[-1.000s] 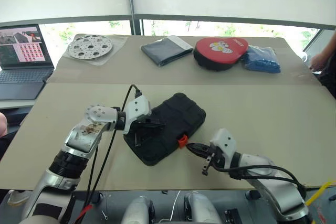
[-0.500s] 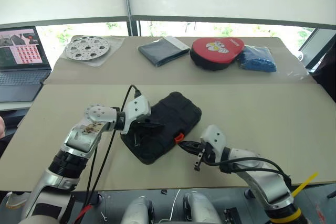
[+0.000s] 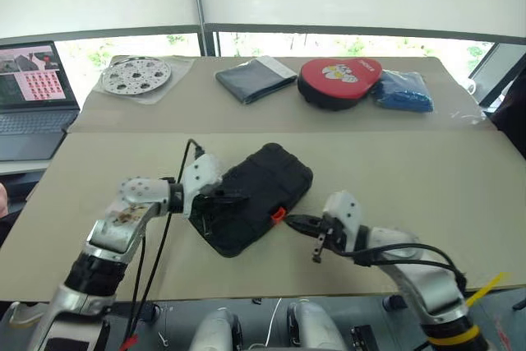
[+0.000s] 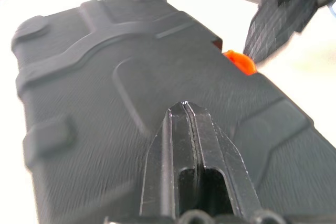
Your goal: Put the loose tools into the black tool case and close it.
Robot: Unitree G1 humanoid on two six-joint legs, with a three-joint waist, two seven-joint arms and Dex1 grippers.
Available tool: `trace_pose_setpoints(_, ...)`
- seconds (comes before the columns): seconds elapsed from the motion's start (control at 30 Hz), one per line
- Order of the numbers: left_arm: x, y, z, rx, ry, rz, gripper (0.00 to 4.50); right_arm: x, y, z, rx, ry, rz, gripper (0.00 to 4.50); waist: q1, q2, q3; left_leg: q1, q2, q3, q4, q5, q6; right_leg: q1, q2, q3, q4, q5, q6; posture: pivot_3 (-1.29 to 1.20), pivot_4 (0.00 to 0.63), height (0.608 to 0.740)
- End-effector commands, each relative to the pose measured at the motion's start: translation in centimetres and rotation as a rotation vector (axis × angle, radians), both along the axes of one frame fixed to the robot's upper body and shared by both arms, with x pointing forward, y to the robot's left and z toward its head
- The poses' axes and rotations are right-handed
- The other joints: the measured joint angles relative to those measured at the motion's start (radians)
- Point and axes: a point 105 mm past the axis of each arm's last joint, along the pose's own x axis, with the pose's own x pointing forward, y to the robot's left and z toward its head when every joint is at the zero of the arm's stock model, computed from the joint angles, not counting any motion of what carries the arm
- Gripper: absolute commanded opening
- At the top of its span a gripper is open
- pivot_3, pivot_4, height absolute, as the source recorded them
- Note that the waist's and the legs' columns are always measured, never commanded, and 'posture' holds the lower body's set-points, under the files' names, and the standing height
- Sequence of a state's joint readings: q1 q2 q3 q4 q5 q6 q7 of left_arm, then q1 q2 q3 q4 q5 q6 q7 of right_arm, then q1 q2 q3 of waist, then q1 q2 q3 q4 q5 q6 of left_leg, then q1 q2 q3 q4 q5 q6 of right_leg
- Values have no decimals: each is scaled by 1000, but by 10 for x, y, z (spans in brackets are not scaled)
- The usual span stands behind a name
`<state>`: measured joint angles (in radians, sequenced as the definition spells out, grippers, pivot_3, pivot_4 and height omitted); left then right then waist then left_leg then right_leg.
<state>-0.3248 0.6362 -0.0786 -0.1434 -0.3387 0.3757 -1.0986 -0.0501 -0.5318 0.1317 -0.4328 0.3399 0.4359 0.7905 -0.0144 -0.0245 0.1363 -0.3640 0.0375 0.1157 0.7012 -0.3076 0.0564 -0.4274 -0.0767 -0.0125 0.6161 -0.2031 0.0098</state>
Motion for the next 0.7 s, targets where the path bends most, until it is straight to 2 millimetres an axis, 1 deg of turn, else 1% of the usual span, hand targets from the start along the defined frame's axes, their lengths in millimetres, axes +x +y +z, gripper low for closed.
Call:
trace_pose_setpoints(0.03, -10, 27, 12, -58, -22, 80, 1173, -7, -21, 16, -15, -61, 20, 1201, 0, 0, 0, 0, 0, 0, -2, 0, 0, 0, 0, 0, -1, 0, 0, 0, 150, 740)
trace_pose_setpoints(0.07, -19, 50, 14, -42, -38, 144, 1519, -4, -39, 17, -65, -98, 0, 1508, -1, 0, 0, -1, 0, 0, -4, 0, -1, -1, 0, 0, -2, 0, 0, 0, 150, 740)
trace_pose_setpoints(0.1, -27, 65, 16, -24, -48, 187, 1965, -3, -52, 18, -102, -124, -11, 1911, -6, 0, 0, -2, 0, 0, -5, 0, -1, -3, 0, 0, -3, 0, 0, 0, 150, 740)
trace_pose_setpoints(0.13, -35, 83, 14, 7, -48, 243, 2335, -2, -62, 20, -126, -160, 1, 2242, -10, 0, 0, -4, 0, 1, -6, 1, -1, -7, 0, 1, -3, 0, 0, 0, 150, 740)
trace_pose_setpoints(0.17, -42, 99, 9, 47, -51, 296, 2516, -3, -71, 21, -138, -194, 21, 2430, -11, 0, 0, -7, 0, 3, -6, 1, -2, -10, 0, 2, -3, 0, 0, 0, 150, 740)
trace_pose_setpoints(0.2, -48, 110, 5, 71, -81, 341, 3048, -2, -78, 23, -130, -224, 33, 2919, -6, 0, 1, -7, 0, 2, -6, 1, -3, -10, 0, 1, -3, 0, 0, 0, 150, 740)
trace_pose_setpoints(0.23, -56, 125, -2, 95, -64, 408, 3402, -2, -89, 22, -144, -242, 48, 3288, -3, 1, 1, -6, -1, 3, -7, 1, -3, -10, 0, 1, -4, -1, 0, 0, 150, 740)
trace_pose_setpoints(0.27, -62, 136, -7, 128, -62, 466, 3661, 0, -98, 20, -176, -264, 52, 3539, 0, 1, 1, -6, -1, 3, -7, 1, -2, -9, 0, 0, -4, -2, 0, 0, 150, 740)
trace_pose_setpoints(0.3, -70, 146, -12, 150, -68, 496, 4005, 0, -108, 17, -203, -246, 60, 3885, 2, 1, 2, -6, -1, 3, -7, 0, -2, -9, 0, 0, -5, -2, 0, 0, 150, 740)
trace_pose_setpoints(0.33, -80, 155, -19, 173, -48, 524, 4379, 3, -116, 19, -202, -241, 53, 4239, 4, 0, 3, -6, -2, 3, -7, -1, 0, -9, 0, 0, -5, -3, 0, 0, 150, 740)
trace_pose_setpoints(0.37, -86, 159, -23, 187, -39, 537, 4500, 4, -121, 21, -193, -241, 49, 4442, 8, 0, 3, -7, -2, 3, -7, -1, 1, -9, -2, 0, -5, -3, 0, 0, 150, 740)
trace_pose_setpoints(0.43, -95, 166, -29, 211, -43, 560, 4500, 6, -132, 19, -226, -244, 53, 4442, 18, -3, 5, -7, -3, 4, -7, -2, 2, -9, -3, 0, -5, -6, -4, 0, 150, 740)
trace_pose_setpoints(0.53, -98, 170, -34, 229, -66, 579, 4500, 11, -138, 18, -241, -255, 52, 4442, 30, -3, 5, -7, -3, 4, -6, -2, 2, -8, -5, -1, -5, -7, -7, 0, 150, 740)
trace_pose_setpoints(0.7, -89, 156, -34, 193, -113, 562, 4500, 15, -135, 15, -241, -271, 64, 4442, 29, -3, 5, -7, -3, 4, -6, -2, 1, -8, -6, -1, -4, -7, -7, 0, 150, 740)
